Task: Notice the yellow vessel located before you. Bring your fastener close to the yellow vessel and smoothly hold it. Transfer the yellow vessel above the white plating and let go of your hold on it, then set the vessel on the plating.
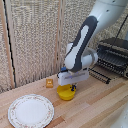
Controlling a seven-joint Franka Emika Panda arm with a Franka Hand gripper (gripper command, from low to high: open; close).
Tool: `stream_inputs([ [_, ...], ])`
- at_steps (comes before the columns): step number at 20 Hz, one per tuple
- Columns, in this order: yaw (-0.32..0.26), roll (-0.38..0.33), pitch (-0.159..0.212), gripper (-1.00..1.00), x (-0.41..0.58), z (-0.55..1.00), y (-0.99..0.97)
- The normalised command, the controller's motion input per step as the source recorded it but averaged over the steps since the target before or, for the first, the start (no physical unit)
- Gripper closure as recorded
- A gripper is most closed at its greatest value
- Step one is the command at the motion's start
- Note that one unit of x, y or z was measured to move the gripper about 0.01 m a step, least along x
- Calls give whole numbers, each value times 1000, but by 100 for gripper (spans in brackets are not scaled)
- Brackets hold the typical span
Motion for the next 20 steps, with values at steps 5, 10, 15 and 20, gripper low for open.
stream_inputs([
  [5, -6, 78, 30, 100, 370, 831, 343],
  [10, 0, 55, 75, 100, 545, 505, 687],
  [15, 0, 5, 62, 100, 498, 140, 882],
  [20, 1, -3, 40, 100, 186, -4, 991],
])
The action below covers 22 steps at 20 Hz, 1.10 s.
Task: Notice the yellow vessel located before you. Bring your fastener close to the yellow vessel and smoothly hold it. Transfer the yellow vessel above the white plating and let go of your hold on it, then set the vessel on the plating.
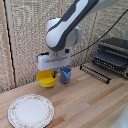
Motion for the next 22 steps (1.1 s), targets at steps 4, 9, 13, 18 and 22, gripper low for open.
stream_inputs([
  [4, 2, 0, 69, 100, 12, -49, 999],
  [9, 36, -49, 61, 100, -73, -425, 781],
  [13, 52, -81, 53, 100, -68, -552, 409],
  [18, 51, -39, 31, -100, 0, -356, -30],
  [22, 12, 7, 12, -100, 73, 64, -31],
])
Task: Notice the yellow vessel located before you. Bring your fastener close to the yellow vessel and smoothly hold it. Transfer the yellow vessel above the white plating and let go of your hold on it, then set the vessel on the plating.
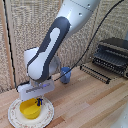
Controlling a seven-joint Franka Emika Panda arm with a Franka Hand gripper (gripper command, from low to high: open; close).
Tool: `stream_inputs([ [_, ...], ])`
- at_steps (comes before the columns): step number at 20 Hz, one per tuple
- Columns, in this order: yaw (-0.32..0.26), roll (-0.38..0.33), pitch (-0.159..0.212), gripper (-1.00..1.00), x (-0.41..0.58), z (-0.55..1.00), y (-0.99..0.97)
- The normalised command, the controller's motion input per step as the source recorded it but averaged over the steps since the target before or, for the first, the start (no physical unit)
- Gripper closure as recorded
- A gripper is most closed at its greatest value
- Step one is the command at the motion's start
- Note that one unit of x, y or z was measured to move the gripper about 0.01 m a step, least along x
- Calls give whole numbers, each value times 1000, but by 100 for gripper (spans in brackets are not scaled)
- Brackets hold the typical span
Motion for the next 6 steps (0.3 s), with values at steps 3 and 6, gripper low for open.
stream_inputs([
  [3, 0, 45, 5, -100, 95, 445, -233],
  [6, 10, 10, 0, -100, 120, 679, -181],
])
